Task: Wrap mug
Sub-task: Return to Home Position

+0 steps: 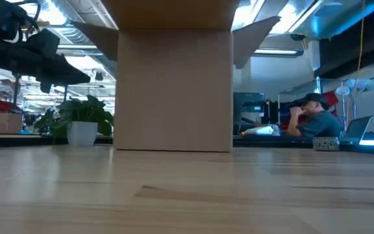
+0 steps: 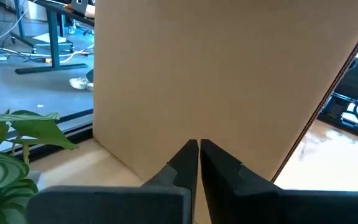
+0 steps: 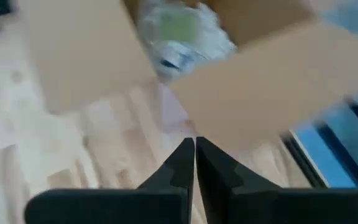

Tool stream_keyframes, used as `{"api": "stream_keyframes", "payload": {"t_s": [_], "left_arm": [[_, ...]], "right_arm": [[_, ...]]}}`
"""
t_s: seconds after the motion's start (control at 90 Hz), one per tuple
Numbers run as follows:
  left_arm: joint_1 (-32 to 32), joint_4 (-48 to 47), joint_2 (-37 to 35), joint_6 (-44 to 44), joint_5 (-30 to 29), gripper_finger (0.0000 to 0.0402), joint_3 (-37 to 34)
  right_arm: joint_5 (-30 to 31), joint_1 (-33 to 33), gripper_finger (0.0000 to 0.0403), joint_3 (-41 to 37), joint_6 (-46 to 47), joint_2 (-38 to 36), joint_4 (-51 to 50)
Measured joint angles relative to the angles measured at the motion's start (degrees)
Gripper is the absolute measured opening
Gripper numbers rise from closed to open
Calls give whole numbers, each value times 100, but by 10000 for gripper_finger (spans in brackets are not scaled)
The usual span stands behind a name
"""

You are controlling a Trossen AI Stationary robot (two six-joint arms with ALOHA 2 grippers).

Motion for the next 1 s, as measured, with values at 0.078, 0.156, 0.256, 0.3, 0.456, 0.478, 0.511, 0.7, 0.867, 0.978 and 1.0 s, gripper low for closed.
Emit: {"api": "stream_keyframes", "payload": {"t_s": [0.078,0.156,0.256,0.3,0.456,0.478,0.511,0.7,0.867,0.978,1.0], "left_arm": [[0,0,-1,0,0,0,0],[0,0,-1,1,0,0,0],[2,0,-1,0,0,0,0],[0,0,-1,0,-1,0,-1],[0,0,-1,0,0,0,0],[0,0,0,0,0,0,0],[1,0,-1,1,0,0,0],[0,0,0,0,0,0,0],[2,0,-1,0,0,0,0],[0,0,-1,0,-2,0,0],[0,-1,-1,0,0,0,0]], "right_arm": [[192,99,0,-1317,458,-876,683],[160,100,0,-2682,723,-1815,1676],[-22,96,0,-4337,938,-2974,3099],[-119,96,0,-5003,961,-3424,3676],[-312,96,0,-6803,996,-4711,4861],[-327,96,0,-7002,1014,-4855,4971],[-341,96,0,-7266,1016,-5057,5172],[-465,96,0,-8324,784,-6028,5741],[-541,96,0,-8855,460,-6991,5888],[-572,96,0,-9016,241,-7417,5969],[-580,96,0,-9019,204,-7404,5977]]}}
